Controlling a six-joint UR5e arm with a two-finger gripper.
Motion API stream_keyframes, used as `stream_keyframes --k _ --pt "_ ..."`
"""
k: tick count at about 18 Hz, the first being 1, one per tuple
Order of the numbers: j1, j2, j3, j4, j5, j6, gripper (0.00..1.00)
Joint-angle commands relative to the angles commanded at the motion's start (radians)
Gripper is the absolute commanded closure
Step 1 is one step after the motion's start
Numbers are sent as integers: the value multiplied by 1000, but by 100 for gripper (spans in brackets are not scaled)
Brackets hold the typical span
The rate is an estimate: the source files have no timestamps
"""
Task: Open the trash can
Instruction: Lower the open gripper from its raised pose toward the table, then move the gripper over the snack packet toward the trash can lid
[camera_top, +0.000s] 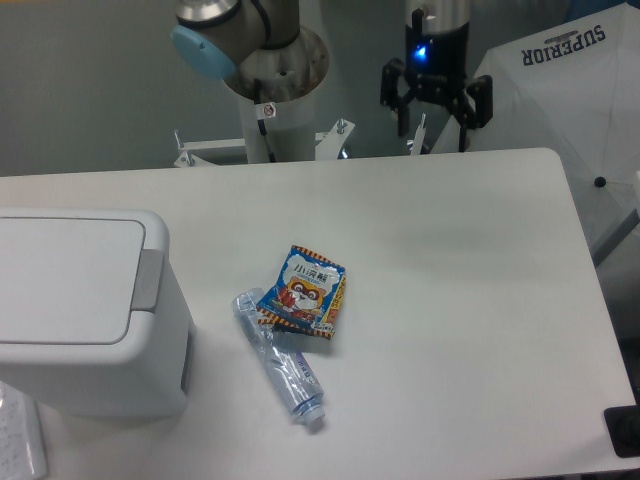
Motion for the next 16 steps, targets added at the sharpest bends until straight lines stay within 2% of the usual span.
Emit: stream_keyframes --k 4,6,9,12,14,16 --pt "-72 -48 5 15 -2 -227 0" --pt "-114 -83 8 46 0 -290 0" --pt "-131 -117 14 63 -2 -379 0" --pt "-167 -181 50 69 0 -500 0" --pt "-199 -238 84 107 0 -580 0" --pt "-235 -311 145 146 0 -654 0"
